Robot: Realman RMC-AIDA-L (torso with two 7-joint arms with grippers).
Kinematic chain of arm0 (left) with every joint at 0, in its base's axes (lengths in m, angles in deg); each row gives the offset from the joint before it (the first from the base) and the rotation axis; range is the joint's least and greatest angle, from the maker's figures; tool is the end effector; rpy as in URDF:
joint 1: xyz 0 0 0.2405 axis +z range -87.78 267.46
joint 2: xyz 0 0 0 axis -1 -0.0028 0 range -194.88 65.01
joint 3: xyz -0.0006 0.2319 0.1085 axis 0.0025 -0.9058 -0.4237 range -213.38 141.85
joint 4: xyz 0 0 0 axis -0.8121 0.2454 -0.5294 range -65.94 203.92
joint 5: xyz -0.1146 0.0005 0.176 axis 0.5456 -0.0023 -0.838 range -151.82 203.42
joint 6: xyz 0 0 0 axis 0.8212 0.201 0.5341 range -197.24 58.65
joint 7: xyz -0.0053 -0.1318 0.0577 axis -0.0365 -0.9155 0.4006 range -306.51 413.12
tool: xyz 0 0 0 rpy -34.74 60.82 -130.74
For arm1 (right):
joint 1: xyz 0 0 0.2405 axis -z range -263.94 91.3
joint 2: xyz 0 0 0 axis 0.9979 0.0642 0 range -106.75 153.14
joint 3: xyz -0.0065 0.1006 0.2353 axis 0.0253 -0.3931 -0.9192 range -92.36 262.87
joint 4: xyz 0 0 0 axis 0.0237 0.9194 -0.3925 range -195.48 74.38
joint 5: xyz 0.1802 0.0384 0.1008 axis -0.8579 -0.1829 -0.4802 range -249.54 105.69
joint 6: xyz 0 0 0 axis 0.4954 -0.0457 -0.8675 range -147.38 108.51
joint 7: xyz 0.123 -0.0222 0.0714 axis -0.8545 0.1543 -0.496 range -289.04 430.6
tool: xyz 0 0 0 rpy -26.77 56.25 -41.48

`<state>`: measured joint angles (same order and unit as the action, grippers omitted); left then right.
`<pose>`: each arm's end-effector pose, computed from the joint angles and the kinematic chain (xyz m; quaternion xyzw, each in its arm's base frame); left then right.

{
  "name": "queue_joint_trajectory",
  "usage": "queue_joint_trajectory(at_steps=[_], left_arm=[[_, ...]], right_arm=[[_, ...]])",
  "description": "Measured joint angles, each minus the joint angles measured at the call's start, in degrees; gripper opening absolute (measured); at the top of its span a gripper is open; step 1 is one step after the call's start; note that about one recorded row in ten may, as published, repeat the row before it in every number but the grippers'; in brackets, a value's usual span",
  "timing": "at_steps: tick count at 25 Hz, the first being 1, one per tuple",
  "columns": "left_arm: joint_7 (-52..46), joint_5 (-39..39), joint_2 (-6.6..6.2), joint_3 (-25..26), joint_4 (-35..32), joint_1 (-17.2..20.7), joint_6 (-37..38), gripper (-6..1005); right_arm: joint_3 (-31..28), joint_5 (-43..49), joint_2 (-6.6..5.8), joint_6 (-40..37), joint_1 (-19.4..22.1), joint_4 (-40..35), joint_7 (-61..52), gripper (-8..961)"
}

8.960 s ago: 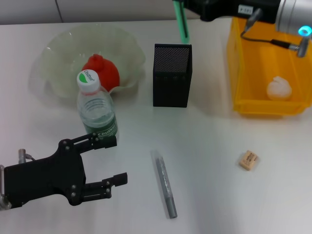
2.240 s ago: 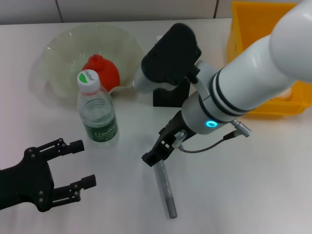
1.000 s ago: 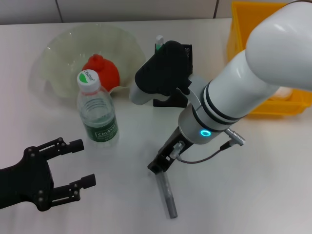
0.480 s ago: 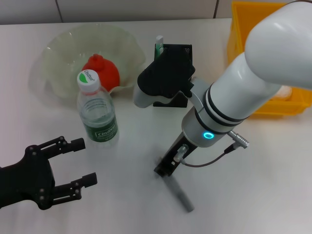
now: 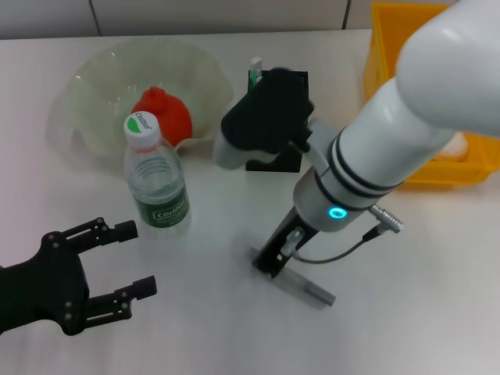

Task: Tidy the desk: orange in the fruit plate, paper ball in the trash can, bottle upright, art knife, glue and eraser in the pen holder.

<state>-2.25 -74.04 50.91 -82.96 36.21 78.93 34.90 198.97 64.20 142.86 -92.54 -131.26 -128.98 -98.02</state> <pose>-0.3180 0.2122 0.0141 -0.9243 -0.1374 -0.3275 0.1398 0.1121 0.3132 -0.1228 -0.9349 0.2789 -0.1979 0.0947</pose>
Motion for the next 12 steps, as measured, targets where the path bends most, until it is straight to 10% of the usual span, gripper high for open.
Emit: queue_joint_trajectory(at_steps=[12], left_arm=[[0.0, 0.0, 0.81, -0.5, 0.0, -0.5, 0.8, 783]], right_arm=[[-30.4, -12.3, 0.23, 0.9, 21.8, -27.4, 20.3, 137]])
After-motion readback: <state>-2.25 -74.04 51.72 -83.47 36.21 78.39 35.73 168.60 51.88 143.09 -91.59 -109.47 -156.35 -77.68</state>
